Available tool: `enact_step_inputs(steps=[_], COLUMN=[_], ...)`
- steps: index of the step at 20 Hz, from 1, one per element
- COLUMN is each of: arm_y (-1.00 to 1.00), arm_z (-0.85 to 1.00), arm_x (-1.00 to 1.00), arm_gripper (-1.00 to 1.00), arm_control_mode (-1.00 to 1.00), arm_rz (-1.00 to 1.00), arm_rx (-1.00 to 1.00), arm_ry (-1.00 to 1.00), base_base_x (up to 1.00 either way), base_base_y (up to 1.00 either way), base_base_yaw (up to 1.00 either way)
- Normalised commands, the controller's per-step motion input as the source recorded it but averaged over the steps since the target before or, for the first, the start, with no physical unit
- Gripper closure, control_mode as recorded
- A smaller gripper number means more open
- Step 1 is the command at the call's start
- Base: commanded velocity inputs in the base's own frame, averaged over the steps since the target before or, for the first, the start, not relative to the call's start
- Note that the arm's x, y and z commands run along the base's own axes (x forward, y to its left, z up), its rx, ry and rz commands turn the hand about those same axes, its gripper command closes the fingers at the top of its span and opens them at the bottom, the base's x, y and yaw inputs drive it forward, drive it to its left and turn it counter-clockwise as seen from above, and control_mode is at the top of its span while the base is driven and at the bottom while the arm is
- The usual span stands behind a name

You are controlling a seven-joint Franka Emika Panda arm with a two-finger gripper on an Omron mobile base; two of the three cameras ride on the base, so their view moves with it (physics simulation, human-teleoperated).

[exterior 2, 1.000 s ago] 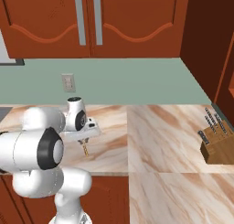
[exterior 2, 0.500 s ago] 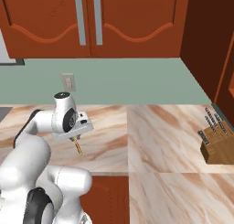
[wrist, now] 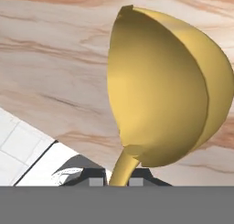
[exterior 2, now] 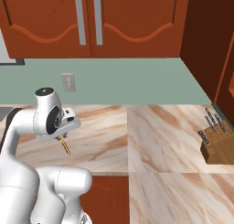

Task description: Take the fork and place it on the left side of the plate. Then take the spoon and place it on the right side of the plate. Make sure they're directly next to the plate.

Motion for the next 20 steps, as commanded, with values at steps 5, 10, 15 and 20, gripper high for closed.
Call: enact_step_inputs(steps=[5, 10, 15, 20], arm_y=[0.04, 0.00, 0.01, 0.02], arm_z=[0.66, 0.72, 0.51, 0.07], arm_x=[-0.37, -0.20, -0.17, -0.06], arm_gripper=[1.00, 1.00, 1.00, 1.00], arm_control_mode=[-1.00, -1.00, -1.00, 1.00], arm_rz=[0.16, 0.12, 0.09, 0.01], arm_rx=[0.00, -0.01, -0.02, 0.00], arm_ry=[-0.12, -0.21, -0.14, -0.02], base_base_x=[0.00, 0.00, 0.00, -0.44], base_base_y=[0.00, 0.00, 0.00, 0.20], base_base_yaw=[0.00, 0.00, 0.00, 0.01])
